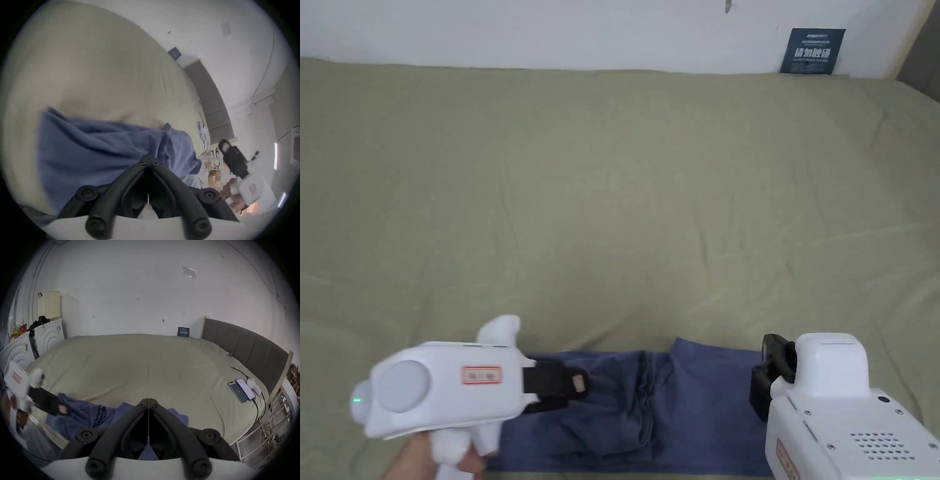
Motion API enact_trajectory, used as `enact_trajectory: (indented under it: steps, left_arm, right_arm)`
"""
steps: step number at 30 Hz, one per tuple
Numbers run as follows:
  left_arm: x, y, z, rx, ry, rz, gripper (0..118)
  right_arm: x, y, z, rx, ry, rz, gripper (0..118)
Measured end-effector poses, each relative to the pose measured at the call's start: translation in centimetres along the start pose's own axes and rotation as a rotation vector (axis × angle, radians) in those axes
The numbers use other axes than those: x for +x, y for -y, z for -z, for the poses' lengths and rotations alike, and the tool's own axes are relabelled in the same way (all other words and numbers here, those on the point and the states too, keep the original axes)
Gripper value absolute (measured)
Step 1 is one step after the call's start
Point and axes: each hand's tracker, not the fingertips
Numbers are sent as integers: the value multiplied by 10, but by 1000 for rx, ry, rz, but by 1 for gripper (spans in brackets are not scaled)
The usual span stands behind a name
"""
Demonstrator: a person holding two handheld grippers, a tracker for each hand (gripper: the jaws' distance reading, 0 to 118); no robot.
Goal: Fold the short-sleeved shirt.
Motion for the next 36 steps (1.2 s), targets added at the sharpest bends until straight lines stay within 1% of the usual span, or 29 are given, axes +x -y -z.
enact_trajectory:
  steps: [1,3,7,9,11,12,13,14,15,16,17,19,21,22,23,25,26,27,28,29,30,31,32,33,34,36]
  left_arm:
    - [-5,-3,-17,25,-16,1,1]
    - [-22,-9,-50,68,-96,-5,1]
    - [-55,-10,-71,50,-217,-50,1]
    - [-70,-10,-72,18,-184,-65,1]
    - [-77,-9,-71,-12,-114,-73,1]
    - [-80,-9,-71,-14,-89,-70,9]
    - [-81,-11,-69,-15,-79,-74,30]
    - [-83,-11,-66,-17,-70,-68,85]
    - [-84,-11,-61,-23,-21,-50,118]
    - [-85,-11,-55,-56,7,-41,117]
    - [-86,-13,-50,-47,17,-24,109]
    - [-98,-23,-35,-75,77,-75,106]
    - [-96,-18,-21,-80,70,-94,105]
    - [-96,-18,-17,-83,89,-94,101]
    - [-96,-19,-14,-80,128,-100,80]
    - [-94,-23,-7,-91,166,-166,23]
    - [-91,-21,-2,-91,57,-124,23]
    - [-86,-17,4,-104,-91,-47,13]
    - [-94,-17,2,-110,-123,-20,10]
    - [-99,-22,-3,-83,64,-157,10]
    - [-101,-22,-11,-47,69,-211,10]
    - [-101,-21,-16,-32,80,-201,10]
    - [-99,-21,-24,-9,26,-179,9]
    - [-99,-21,-30,-5,20,-174,9]
    - [-93,-15,-43,39,18,-192,8]
    - [-94,-13,-65,80,-33,-217,8]
  right_arm:
    - [-2,0,1,2,-4,-2,1]
    - [-8,-1,2,6,-14,-7,1]
    - [-18,-3,0,15,-32,-5,1]
    - [-23,-5,-4,29,-38,-17,1]
    - [-26,-6,-5,45,-45,-28,1]
    - [-28,-6,-5,52,-49,-37,1]
    - [-29,-6,-6,65,-59,-42,1]
    - [-30,-7,-7,84,-63,-42,1]
    - [-31,-7,-9,100,-64,-42,1]
    - [-32,-8,-10,114,-71,-40,1]
    - [-33,-9,-11,126,-75,-41,1]
    - [-35,-10,-13,143,-73,-45,1]
    - [-35,-11,-15,167,-68,-47,1]
    - [-35,-12,-17,176,-67,-48,1]
    - [-34,-14,-19,200,-63,-46,1]
    - [-33,-18,-22,215,-45,-50,1]
    - [-32,-21,-22,215,-45,-48,1]
    - [-30,-23,-22,222,-45,-39,1]
    - [-30,-25,-23,229,-42,-31,1]
    - [-29,-28,-23,227,-39,-31,1]
    - [-28,-30,-23,226,-38,-32,1]
    - [-27,-32,-25,230,-37,-32,1]
    - [-26,-34,-26,233,-35,-32,1]
    - [-25,-36,-26,236,-38,-34,1]
    - [-25,-39,-26,238,-40,-39,1]
    - [-25,-44,-27,258,-36,-43,1]
